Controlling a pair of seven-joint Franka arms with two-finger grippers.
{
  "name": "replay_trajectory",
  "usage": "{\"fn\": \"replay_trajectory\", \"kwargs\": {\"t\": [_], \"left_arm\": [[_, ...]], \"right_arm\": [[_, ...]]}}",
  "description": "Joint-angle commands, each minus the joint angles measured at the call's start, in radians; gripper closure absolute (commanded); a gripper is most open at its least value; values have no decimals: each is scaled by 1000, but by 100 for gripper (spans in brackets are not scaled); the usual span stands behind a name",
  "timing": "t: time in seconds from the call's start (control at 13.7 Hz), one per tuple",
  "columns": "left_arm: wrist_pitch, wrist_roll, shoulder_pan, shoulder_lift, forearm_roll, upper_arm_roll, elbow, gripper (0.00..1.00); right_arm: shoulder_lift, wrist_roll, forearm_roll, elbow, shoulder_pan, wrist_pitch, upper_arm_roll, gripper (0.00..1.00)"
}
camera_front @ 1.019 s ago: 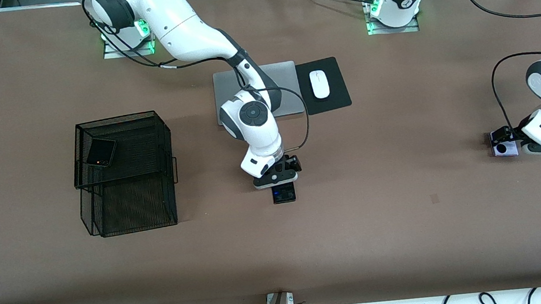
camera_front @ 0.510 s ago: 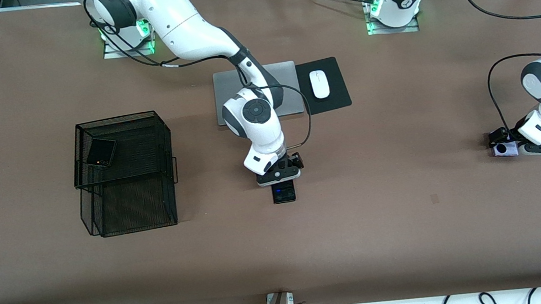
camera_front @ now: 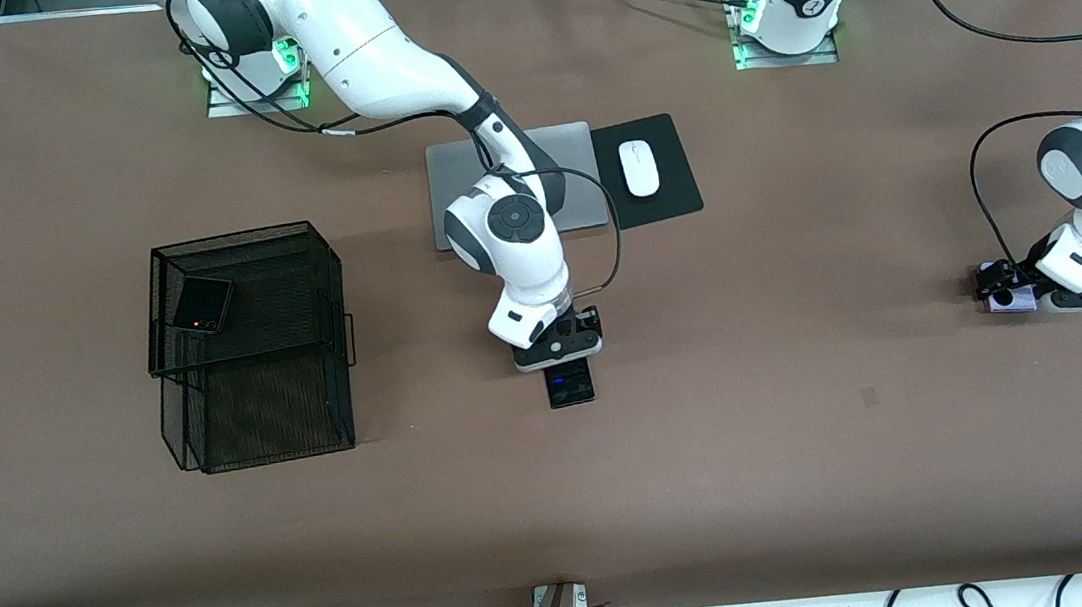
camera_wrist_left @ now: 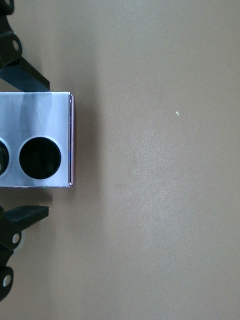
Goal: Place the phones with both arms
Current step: 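Grasp the tall phone with the right gripper while the left grasps the white phone, then carry the tall phone into the basket with the right gripper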
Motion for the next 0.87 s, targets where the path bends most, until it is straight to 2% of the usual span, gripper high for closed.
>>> {"fn": "replay_trajectory", "kwargs": {"t": [0.0, 0.07, 0.22, 0.36, 0.58, 0.8], "left_arm": [[17, -7, 12, 2, -9, -7, 0, 0], [30, -7, 14, 7, -9, -7, -1, 0], [40, -7, 20, 14, -9, -7, -1, 0], [42, -7, 24, 14, -9, -7, -1, 0], [54, -8, 26, 21, -9, -7, 2, 0], [83, -10, 26, 44, -11, -7, 2, 0]], "right_arm": [[9, -10, -12, -4, 4, 28, -10, 85], [-11, -9, -12, -4, 2, 2, -16, 85], [-70, -12, -8, 4, -1, -145, -65, 85], [-178, -18, 6, 5, -22, -311, -83, 85], [-334, -31, 8, 1, -114, -518, -79, 84], [-455, -161, 6, -6, -208, -742, -97, 84]]}}
